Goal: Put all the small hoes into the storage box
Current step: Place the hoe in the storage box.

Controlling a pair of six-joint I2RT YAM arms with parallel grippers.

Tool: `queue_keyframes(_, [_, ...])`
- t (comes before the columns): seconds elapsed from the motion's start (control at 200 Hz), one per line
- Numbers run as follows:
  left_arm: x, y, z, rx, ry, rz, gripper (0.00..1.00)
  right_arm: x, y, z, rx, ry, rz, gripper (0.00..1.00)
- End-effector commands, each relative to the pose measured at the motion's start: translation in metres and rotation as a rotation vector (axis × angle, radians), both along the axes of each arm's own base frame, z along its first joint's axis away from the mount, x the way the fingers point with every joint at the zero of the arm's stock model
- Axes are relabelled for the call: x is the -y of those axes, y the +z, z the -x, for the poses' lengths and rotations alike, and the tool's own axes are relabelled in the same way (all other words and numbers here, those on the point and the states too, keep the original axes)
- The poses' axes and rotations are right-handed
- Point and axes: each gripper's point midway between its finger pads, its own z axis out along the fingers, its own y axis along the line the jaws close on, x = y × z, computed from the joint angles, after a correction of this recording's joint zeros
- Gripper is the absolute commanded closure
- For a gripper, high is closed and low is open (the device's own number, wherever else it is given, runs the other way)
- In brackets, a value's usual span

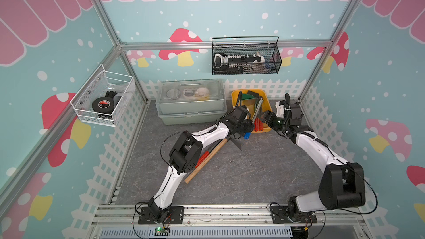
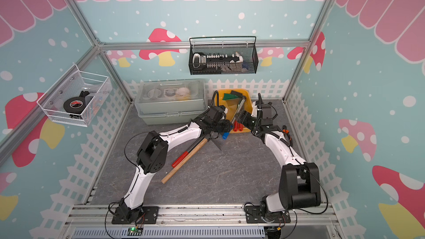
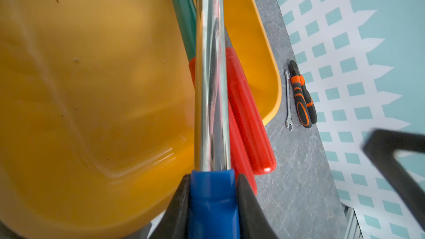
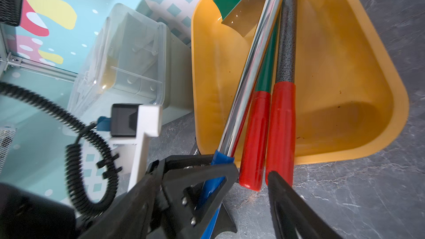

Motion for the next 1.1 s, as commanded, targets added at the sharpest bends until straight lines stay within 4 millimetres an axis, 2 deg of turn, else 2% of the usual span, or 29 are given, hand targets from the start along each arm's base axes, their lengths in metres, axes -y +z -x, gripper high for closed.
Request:
queue_keyframes(0.0, [0.006,0.034,-0.022,0.107,0.048,0.067,1.00,0.007,-0.002,0.013,-0.008,-0.013,0.033,0.23])
queue_keyframes(0.34, [0.000,0.024,-0.040,0.122,0.136,0.048,1.00,0.009,-0.012,0.027,-0.032,-0.010,0.050,0.22])
queue_keyframes(0.715, [0.013,0.014,-0.051,0.093,0.167,0.084,0.98,0.012,-0.014,0.032,-0.042,-0.009,0.074,0.22])
queue_keyframes(0.796, [0.014,0.014,-0.052,0.094,0.169,0.086,0.90,0.012,-0.014,0.033,-0.044,-0.008,0.081,0.22])
queue_keyframes(0.871, [0.015,0.012,-0.051,0.096,0.168,0.081,0.77,0.013,-0.015,0.033,-0.044,-0.008,0.082,0.22])
queue_keyframes(0.956, [0.017,0.012,-0.050,0.099,0.166,0.079,0.73,0.012,-0.016,0.034,-0.048,-0.006,0.080,0.22])
queue_keyframes(1.096, [0.020,0.012,-0.050,0.097,0.161,0.084,0.61,0.012,-0.016,0.035,-0.048,-0.005,0.079,0.23])
